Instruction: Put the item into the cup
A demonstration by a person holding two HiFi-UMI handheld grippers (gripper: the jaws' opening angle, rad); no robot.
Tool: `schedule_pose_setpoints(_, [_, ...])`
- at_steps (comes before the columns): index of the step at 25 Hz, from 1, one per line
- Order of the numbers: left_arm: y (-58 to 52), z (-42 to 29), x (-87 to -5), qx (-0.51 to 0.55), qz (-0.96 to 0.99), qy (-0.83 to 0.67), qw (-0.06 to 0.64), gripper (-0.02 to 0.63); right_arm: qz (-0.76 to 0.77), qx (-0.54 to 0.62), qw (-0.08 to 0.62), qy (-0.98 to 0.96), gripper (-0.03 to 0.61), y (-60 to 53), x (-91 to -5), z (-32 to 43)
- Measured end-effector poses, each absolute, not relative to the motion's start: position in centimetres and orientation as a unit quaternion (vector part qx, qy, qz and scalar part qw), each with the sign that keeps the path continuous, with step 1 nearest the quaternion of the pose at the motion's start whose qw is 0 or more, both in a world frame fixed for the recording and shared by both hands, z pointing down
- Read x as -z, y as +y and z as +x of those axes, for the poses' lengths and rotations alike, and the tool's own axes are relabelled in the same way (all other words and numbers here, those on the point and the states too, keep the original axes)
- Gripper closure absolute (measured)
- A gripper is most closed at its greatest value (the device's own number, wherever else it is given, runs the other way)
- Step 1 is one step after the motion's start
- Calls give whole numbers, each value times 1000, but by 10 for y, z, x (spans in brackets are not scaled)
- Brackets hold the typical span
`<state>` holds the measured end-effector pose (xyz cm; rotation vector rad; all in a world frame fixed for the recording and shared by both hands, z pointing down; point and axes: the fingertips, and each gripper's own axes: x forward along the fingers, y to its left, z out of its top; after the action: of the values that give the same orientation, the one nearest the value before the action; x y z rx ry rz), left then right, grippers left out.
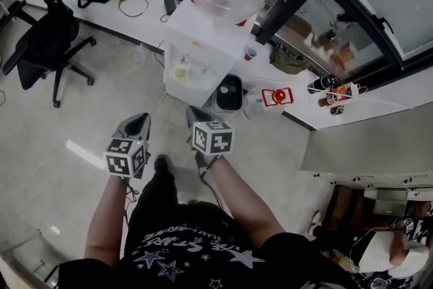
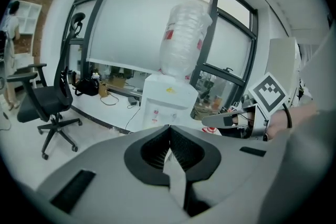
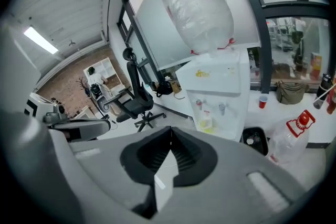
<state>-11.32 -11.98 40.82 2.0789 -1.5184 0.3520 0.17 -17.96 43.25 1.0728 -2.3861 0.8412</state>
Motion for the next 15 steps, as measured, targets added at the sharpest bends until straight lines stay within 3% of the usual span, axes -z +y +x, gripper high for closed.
schedule_pose_setpoints(15, [-22, -54, -347, -104, 766, -592, 226, 608, 333, -272, 163, -888, 578, -90, -371, 44])
